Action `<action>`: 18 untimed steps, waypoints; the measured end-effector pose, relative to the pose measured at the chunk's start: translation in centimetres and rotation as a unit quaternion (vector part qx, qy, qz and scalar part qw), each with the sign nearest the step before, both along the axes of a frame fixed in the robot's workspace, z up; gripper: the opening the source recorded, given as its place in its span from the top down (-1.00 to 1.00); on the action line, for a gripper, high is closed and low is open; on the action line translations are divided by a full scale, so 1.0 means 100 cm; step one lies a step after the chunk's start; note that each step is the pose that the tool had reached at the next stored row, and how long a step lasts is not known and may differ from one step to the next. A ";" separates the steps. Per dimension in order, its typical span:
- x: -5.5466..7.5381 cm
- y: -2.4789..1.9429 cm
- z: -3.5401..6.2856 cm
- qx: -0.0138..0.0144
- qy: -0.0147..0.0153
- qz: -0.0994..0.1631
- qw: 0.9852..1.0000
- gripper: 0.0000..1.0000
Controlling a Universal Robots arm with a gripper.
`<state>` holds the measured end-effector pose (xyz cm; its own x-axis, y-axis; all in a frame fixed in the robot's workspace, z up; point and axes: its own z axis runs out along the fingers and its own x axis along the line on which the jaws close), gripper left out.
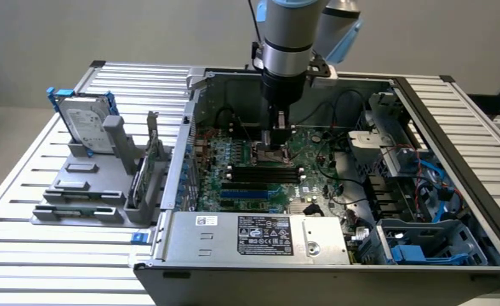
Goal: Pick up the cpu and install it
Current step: 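Place the cpu into insertion slot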
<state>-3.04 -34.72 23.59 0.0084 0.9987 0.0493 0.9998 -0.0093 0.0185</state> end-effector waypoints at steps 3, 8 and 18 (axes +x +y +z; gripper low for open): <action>-0.008 0.0004 -0.0036 0.000 0.000 -0.003 1.000 -0.09; -0.009 0.0005 -0.0059 0.000 0.000 -0.003 1.000 -0.09; -0.009 0.0009 -0.0152 0.002 -0.011 -0.003 1.000 -0.09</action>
